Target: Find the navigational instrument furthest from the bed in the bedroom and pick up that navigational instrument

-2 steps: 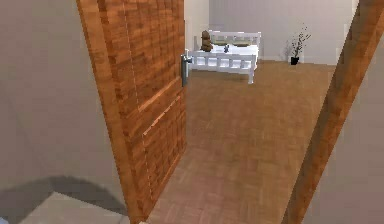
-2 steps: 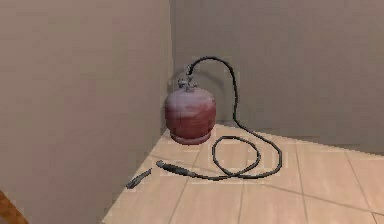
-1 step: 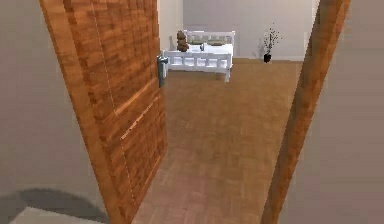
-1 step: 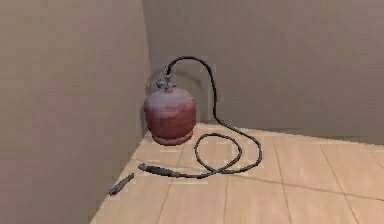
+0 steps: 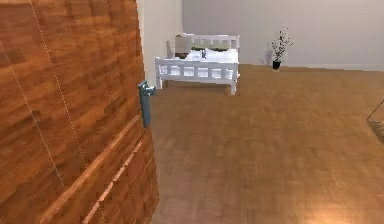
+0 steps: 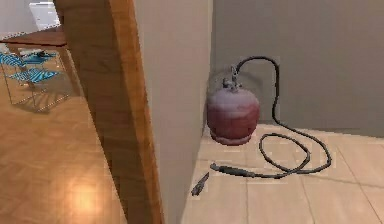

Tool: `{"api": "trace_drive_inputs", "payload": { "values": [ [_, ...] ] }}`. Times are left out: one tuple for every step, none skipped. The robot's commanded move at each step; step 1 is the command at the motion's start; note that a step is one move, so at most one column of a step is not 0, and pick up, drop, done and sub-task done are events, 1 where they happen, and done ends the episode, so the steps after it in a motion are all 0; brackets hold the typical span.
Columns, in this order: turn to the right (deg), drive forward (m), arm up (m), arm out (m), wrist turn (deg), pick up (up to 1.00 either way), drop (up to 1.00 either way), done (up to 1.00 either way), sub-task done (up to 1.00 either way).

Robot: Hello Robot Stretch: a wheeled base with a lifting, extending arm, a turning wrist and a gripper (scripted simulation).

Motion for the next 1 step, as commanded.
{"api": "trace_drive_inputs", "payload": {
  "values": [
    [9.0,0.00,0.00,0.00,0.0,0.00,0.00,0.00,0.00]
  ]
}}
